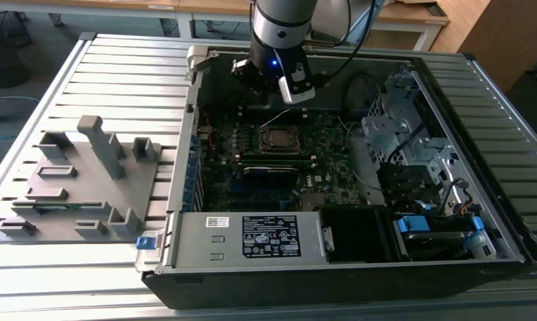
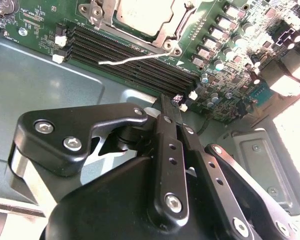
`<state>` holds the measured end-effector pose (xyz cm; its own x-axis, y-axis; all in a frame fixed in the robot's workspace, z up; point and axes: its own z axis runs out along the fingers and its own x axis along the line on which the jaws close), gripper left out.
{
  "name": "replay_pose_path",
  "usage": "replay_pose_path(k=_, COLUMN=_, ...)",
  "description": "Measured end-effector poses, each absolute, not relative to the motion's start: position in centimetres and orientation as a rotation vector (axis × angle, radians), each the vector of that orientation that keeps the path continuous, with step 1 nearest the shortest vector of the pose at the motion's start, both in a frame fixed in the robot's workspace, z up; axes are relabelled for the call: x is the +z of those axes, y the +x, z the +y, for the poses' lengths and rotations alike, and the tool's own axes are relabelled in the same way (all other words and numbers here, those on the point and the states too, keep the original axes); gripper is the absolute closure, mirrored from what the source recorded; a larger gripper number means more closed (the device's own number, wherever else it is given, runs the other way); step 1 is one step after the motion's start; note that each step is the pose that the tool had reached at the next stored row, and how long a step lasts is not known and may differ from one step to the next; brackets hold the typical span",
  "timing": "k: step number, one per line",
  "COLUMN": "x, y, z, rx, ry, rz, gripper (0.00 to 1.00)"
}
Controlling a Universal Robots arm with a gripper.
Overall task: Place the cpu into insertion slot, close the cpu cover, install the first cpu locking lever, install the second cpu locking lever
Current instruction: 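Install the first cpu locking lever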
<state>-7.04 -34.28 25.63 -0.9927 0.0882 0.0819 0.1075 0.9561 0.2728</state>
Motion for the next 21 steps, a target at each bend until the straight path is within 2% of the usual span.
replay_pose_path(k=21, x=25.63, y=-7.04, z=-34.28, rx=-0.435, ry=-0.151, rz=-3.044, gripper=0.90)
